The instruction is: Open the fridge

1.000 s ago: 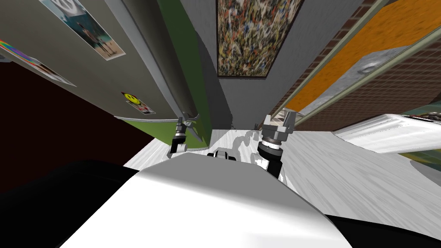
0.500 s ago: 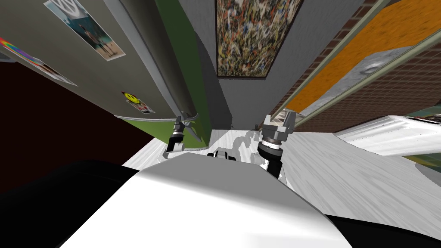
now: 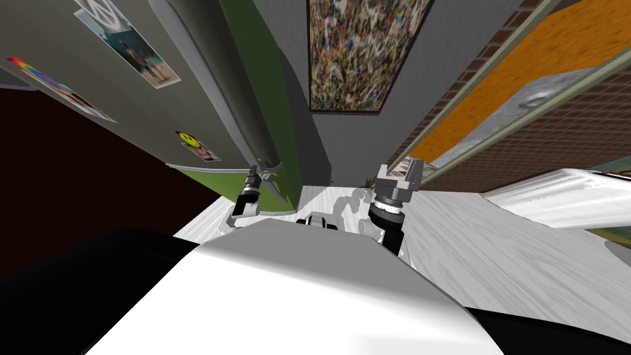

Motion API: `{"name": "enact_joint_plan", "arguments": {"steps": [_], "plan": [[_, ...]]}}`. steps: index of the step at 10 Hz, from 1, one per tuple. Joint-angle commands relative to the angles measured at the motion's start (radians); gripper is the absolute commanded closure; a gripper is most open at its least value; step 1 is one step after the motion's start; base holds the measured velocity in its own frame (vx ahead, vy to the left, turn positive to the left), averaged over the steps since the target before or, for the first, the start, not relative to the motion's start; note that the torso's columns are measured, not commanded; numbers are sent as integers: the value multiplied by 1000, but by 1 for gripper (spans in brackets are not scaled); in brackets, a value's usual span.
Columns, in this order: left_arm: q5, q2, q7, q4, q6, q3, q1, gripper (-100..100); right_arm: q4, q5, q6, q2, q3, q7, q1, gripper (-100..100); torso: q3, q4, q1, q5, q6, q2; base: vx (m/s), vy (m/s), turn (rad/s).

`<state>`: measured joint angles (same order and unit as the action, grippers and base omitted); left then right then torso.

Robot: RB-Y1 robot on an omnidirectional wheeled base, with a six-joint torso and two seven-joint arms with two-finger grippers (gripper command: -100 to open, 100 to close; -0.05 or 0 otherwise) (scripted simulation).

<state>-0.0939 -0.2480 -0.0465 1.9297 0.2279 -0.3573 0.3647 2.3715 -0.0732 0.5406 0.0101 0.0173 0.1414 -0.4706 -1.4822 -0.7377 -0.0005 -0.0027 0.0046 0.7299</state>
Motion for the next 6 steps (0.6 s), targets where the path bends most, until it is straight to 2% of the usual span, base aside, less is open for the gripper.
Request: {"name": "enact_joint_plan", "arguments": {"steps": [1, 6], "plan": [[-6, -24, -2, 31, -75, -19, -2, -100, 0, 0, 0, 0, 0, 0, 0, 0, -1, 0, 0, 0, 1, -1, 17, -47, 30], [-19, -81, -6, 94, -217, -56, 8, -100, 0, 0, 0, 0, 0, 0, 0, 0, -4, -1, -2, -4, 4, -4, 15, -58, 28]]}}
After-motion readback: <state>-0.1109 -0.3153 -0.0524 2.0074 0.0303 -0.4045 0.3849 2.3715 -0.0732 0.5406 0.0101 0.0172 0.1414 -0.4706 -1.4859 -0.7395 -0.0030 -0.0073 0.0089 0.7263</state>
